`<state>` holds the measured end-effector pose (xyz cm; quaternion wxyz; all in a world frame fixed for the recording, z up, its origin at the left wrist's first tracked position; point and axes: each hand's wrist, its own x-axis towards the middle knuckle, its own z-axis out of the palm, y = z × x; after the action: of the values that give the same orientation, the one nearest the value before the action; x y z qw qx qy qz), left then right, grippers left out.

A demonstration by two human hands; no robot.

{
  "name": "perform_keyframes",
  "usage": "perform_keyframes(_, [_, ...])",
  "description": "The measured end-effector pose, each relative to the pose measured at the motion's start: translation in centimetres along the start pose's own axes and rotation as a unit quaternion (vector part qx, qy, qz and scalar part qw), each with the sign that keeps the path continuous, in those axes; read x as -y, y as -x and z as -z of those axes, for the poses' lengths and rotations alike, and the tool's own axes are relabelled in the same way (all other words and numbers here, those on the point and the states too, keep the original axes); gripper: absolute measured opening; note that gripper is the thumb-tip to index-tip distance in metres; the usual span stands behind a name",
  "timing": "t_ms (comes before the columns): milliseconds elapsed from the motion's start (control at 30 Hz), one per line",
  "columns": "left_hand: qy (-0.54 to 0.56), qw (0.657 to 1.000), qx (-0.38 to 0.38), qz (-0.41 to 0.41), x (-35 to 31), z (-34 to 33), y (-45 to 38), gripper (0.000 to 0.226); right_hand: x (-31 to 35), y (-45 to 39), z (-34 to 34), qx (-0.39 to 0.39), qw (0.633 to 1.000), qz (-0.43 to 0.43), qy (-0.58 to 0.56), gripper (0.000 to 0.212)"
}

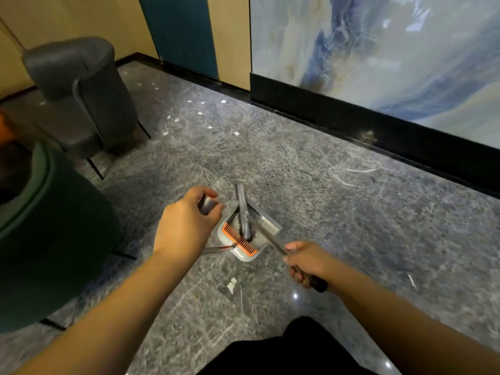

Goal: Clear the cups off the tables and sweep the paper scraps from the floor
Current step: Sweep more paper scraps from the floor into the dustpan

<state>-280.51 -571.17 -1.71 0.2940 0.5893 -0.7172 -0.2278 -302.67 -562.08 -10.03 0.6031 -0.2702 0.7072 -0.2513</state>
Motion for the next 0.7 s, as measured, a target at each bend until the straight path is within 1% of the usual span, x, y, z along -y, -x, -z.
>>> perform_keyframes(167, [-0.003,0.999,-0.029,0.017,1.6,-1.3,-9.1,0.018,7.6,-7.7,0.8,0.012,0.998,0.03,0.051,0.029])
perform_keyframes(233, [-0.007,0.999,-0.04,0.022,2.3,-2.2,-13.4,0.018,10.9,-11.5,1.5,0.018,0.998,0.029,0.06,0.031])
perform_keyframes(433, [-0.005,0.997,-0.055,0.06,3.3,-5.6,-26.7,0.019,20.7,-22.9,5.1,0.048,0.997,0.02,0.055,0.045])
perform_keyframes(533, [-0.01,0.995,-0.072,0.069,3.2,-6.3,-32.7,0.018,25.9,-27.2,6.6,0.073,0.995,0.015,0.068,0.038])
perform_keyframes(700, [-0.007,0.992,-0.094,0.078,3.5,-7.3,-41.4,0.021,33.2,-32.9,8.3,0.076,0.994,0.029,0.073,0.029])
